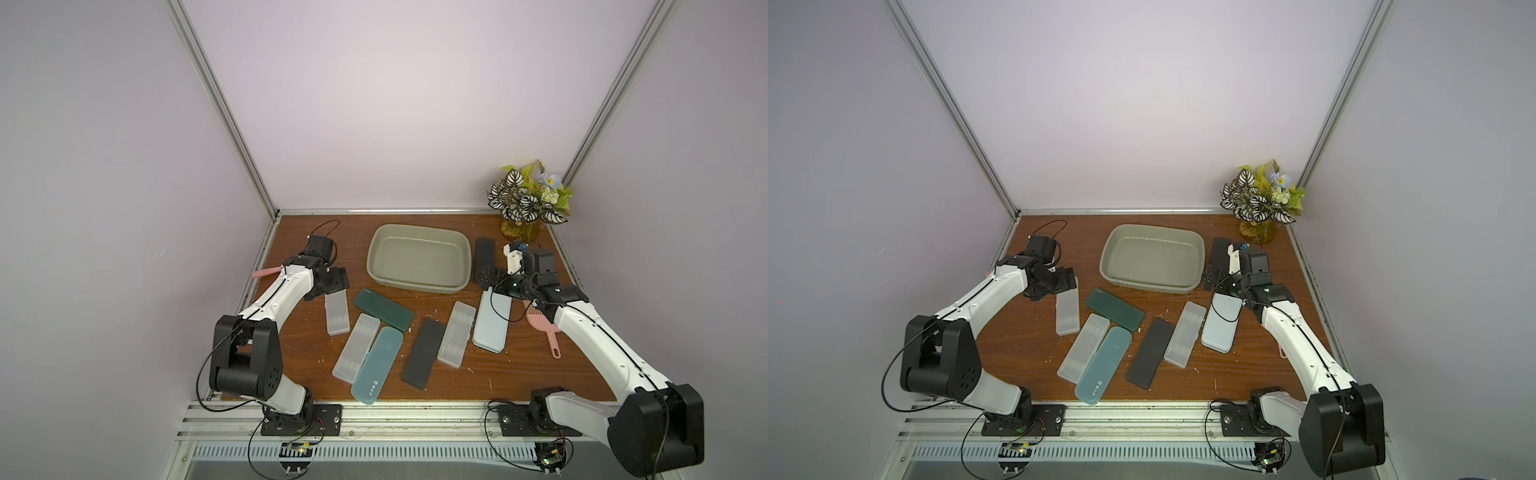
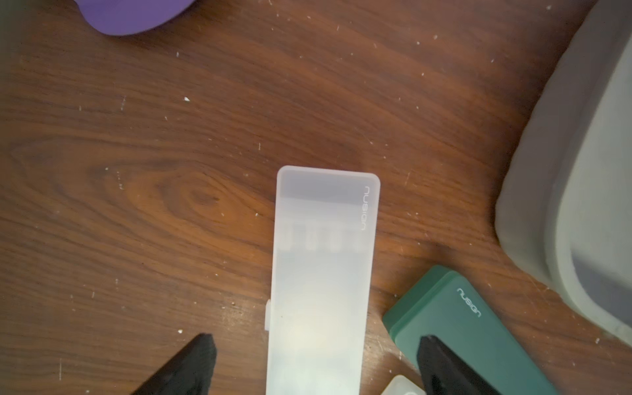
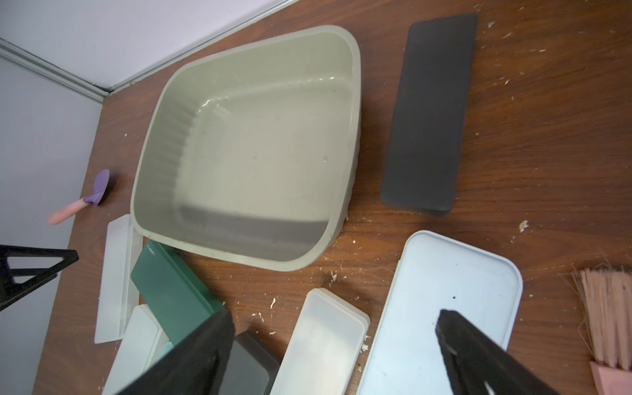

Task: Put the pencil case into the storage box
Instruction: Pick up the pencil case from the center of the board.

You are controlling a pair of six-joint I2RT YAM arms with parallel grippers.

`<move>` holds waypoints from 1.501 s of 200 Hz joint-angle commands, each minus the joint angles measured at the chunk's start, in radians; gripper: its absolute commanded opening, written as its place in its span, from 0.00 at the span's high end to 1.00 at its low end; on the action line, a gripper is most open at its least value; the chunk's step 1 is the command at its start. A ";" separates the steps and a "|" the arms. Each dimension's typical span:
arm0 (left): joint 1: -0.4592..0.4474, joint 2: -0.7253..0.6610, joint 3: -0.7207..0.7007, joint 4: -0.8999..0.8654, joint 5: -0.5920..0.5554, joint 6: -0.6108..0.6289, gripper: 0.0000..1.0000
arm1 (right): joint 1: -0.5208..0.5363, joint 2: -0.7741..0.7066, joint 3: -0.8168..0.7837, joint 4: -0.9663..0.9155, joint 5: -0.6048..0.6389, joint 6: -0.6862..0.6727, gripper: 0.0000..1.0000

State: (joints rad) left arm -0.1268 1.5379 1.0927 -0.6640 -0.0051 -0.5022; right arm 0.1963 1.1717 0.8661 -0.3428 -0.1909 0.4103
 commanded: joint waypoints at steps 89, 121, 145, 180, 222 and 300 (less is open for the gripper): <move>-0.051 0.061 -0.061 -0.103 -0.071 0.023 0.01 | 0.048 0.039 0.001 -0.005 -0.031 0.009 0.00; -0.057 0.071 -0.073 -0.102 -0.070 0.024 0.00 | 0.057 0.044 -0.011 0.002 -0.034 0.013 0.00; -0.067 0.079 -0.073 -0.101 -0.071 0.024 0.00 | 0.062 0.044 -0.015 0.004 -0.029 0.013 0.00; -0.099 0.104 -0.060 -0.101 -0.080 0.023 0.00 | 0.065 0.048 -0.020 0.007 -0.027 0.012 0.00; -0.114 0.133 -0.057 -0.099 -0.095 0.026 0.00 | 0.066 0.047 -0.021 0.005 -0.024 0.008 0.00; -0.117 0.175 -0.075 -0.096 -0.131 0.036 0.04 | 0.068 0.055 -0.032 0.018 -0.035 0.013 0.00</move>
State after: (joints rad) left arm -0.2306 1.6993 1.0290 -0.7406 -0.1001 -0.4793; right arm 0.2562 1.2201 0.8421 -0.3424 -0.2150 0.4126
